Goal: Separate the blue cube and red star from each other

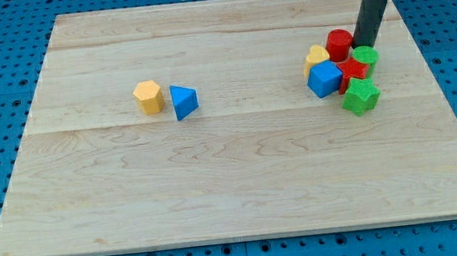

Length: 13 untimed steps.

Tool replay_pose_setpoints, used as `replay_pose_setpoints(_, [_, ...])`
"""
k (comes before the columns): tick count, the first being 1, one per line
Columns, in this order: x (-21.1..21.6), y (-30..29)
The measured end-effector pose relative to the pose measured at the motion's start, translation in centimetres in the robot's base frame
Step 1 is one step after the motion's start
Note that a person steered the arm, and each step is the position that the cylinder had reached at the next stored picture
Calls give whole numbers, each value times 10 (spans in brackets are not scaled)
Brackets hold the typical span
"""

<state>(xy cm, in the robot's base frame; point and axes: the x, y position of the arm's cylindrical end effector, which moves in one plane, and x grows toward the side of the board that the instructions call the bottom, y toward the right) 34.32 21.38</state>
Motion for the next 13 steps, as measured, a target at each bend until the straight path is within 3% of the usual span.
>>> replay_pose_setpoints(3, [21,25])
replay_pose_setpoints(4, [47,37])
replay_pose_setpoints(6, [49,-95])
replay_pose_setpoints(7, [55,-114])
replay_pose_setpoints(8, [61,-69])
replay_pose_setpoints(9, [75,-72])
replay_pose_setpoints(12, [81,-227])
replay_pose_setpoints(13, [86,-203])
